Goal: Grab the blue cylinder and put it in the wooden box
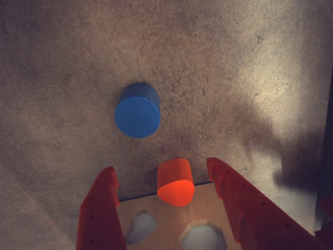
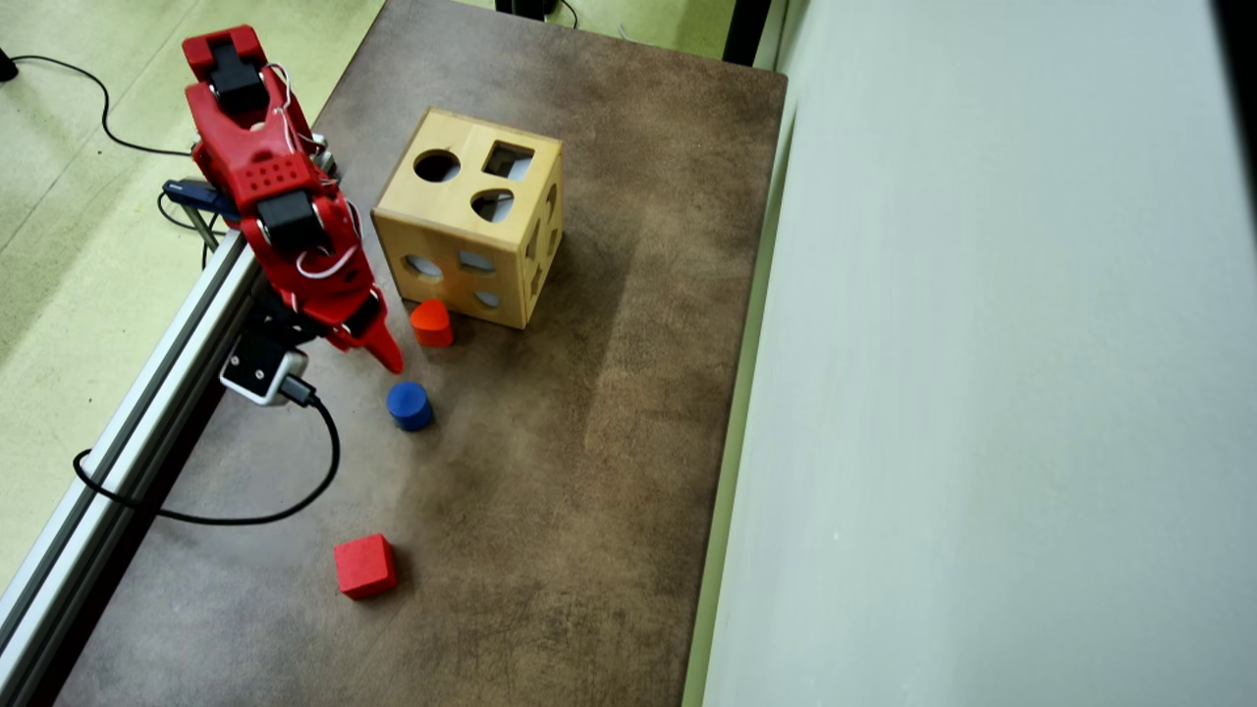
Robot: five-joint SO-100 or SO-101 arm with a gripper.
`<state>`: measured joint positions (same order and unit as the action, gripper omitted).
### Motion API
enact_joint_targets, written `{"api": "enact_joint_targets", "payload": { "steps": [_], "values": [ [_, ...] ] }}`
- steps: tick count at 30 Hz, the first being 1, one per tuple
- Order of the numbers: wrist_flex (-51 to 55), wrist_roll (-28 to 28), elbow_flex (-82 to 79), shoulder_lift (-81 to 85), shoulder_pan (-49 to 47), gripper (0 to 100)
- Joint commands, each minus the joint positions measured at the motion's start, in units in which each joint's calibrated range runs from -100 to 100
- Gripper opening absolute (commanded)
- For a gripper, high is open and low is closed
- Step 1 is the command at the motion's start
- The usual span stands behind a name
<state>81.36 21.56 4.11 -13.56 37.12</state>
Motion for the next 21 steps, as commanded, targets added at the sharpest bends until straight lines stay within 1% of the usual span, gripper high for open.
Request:
{"api": "enact_joint_targets", "payload": {
  "steps": [1,3,8,11,14,17,21],
  "values": [
    [-0.7,0.3,2.9,-2.1,-1.6,28],
    [-0.7,0.4,3.0,-4.0,-1.9,28],
    [-0.8,2.9,3.0,-6.2,-2.6,28],
    [-3.6,3.3,3.0,-7.2,-2.6,28],
    [-7.0,3.3,3.0,-8.1,-2.6,32],
    [-7.8,3.3,3.0,-7.9,-2.4,38],
    [-8.0,3.3,3.0,-8.1,-1.9,39]
  ]
}}
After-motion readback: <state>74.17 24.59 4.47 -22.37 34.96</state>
